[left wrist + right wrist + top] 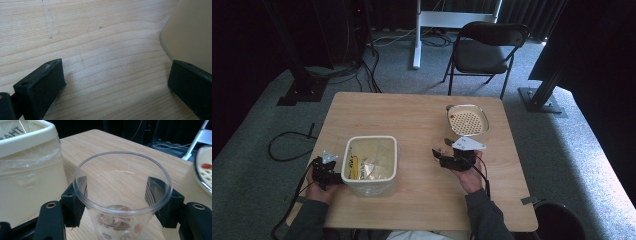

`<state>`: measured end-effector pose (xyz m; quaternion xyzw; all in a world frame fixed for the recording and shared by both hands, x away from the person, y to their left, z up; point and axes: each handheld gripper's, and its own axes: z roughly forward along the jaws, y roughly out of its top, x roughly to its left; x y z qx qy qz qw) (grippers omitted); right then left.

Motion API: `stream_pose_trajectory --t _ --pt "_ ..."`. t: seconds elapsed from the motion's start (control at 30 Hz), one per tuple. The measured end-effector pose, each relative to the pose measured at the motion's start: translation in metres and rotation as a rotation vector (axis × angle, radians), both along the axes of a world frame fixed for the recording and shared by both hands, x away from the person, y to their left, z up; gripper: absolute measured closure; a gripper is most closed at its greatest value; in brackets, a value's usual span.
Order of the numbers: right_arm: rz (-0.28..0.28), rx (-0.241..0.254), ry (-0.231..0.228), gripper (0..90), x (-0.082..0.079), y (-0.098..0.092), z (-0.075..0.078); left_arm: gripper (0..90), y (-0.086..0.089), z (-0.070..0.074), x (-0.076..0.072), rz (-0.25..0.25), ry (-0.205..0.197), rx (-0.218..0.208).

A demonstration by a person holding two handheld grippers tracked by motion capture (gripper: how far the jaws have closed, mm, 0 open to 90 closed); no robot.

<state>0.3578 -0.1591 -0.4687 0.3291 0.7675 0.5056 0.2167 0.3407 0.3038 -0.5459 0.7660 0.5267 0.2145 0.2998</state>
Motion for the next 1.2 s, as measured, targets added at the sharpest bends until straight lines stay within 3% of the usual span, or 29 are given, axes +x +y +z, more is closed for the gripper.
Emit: stream_pose_trajectory --t 0.27,0.77,1.03,1.2 --pt "-0.035 -0.008 -0.003 34.4 -0.010 -0.026 -0.001 1.3 0.000 0.000 0.000 0.000 0.000 0.000" --pt "-0.173 -0.010 -0.040 34.4 -0.021 -0.082 0.019 1.3 0.000 0.000 0.000 0.000 0.000 0.000" --pt "-0.269 -0.005 -0.047 34.7 -0.006 -0.115 0.035 1.3 0.000 0.000 0.000 0.000 0.000 0.000" --pt "-0.321 -0.027 -0.051 34.7 0.003 -0.127 0.039 1.3 0.000 0.000 0.000 0.001 0.000 0.000"
